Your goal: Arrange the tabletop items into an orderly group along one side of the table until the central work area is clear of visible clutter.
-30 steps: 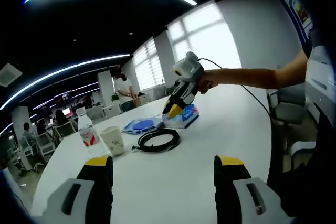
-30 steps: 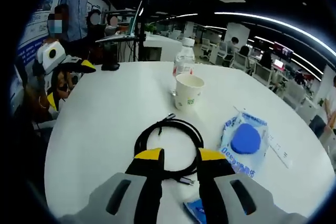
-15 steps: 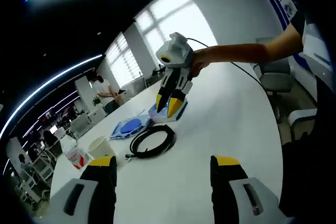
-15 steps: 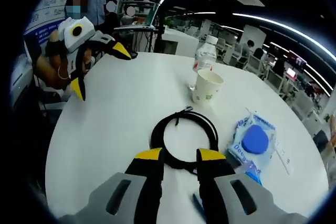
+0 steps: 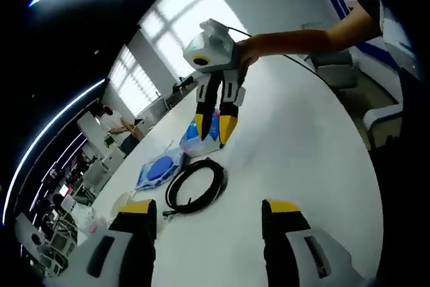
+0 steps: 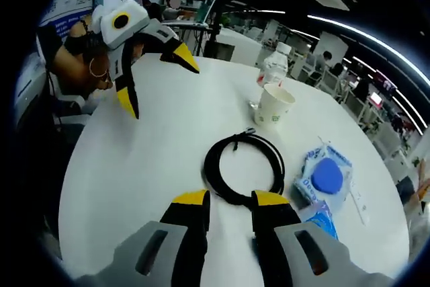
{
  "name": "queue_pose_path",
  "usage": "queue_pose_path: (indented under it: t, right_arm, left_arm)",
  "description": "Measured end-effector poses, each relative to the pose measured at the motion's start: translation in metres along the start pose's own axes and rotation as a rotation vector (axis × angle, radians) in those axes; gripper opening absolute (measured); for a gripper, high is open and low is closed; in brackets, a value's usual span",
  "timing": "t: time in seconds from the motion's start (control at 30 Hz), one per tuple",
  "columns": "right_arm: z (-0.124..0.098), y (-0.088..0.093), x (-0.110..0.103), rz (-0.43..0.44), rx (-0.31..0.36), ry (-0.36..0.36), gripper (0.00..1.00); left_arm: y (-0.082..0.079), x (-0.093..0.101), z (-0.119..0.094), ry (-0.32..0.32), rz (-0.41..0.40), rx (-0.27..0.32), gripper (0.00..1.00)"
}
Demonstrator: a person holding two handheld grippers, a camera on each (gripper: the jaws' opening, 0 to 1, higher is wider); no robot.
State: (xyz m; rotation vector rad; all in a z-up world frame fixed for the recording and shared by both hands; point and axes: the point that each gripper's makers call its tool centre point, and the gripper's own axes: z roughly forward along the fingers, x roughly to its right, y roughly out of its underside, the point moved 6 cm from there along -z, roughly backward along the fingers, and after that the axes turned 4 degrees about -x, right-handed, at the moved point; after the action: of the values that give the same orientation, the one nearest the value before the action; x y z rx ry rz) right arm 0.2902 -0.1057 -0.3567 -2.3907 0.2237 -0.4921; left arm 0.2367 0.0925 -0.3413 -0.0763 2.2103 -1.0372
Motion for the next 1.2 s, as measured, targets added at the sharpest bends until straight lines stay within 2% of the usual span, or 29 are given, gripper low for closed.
queue_pose_path:
  t: [0.13,0.33,0.5,0.6,0.77,0.9,1.0,1.2]
  right_arm:
    - [0.004,0.000,-0.006,-0.035,-0.031,0.008,0.23]
    - [0.011,-0.002,-0.013,-0.049,-0.030,-0.010,0.23]
    - [0.017,-0.002,-0.012,-0.055,-0.018,-0.019,0.23]
    - [0.023,-0.002,-0.014,-0.061,-0.017,-0.019,0.22]
    - [0.027,-0.002,-0.013,-0.073,-0.023,-0.012,0.22]
    - [0.035,-0.003,-0.013,-0.019,0.031,-0.029,0.19]
    - [0.040,-0.001,-0.012,-0.030,0.023,-0.021,0.18]
    - [0.043,-0.001,-0.015,-0.049,0.017,-0.026,0.18]
  left_arm:
    - [-0.002,-0.006,0.005,0.003,0.055,-0.005,0.58]
    - [-0.011,-0.009,0.018,0.010,0.116,0.038,0.48]
    - [-0.009,-0.009,0.037,0.023,0.165,-0.018,0.46]
    - [-0.006,-0.009,0.050,0.046,0.163,-0.048,0.44]
    - [-0.005,-0.009,0.063,0.078,0.166,-0.063,0.43]
    - [-0.002,-0.009,0.070,0.111,0.159,-0.078,0.40]
    - [-0.001,-0.009,0.075,0.136,0.134,-0.082,0.39]
    - [0.006,-0.008,0.087,0.161,0.131,-0.128,0.36]
